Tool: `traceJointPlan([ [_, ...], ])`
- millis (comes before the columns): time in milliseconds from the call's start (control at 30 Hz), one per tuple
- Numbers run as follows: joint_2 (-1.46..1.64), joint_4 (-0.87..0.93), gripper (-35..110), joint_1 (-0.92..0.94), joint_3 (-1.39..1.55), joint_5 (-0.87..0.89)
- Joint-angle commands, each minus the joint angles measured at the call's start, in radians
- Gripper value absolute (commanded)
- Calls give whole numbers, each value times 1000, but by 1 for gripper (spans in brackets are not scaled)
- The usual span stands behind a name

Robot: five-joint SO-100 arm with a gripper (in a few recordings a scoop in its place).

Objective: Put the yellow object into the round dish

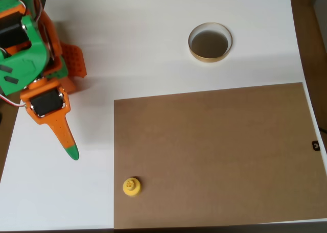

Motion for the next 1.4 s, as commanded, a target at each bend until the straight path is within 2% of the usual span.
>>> traceJointPlan([
  [0,17,11,17,-8,-67,-17],
  [167,-18,-9,21,-46,-86,-34],
  [433,-337,-78,22,-86,-302,20],
  [1033,-1051,-75,26,-160,-646,49],
  [1367,-1241,-44,26,-236,-785,54],
])
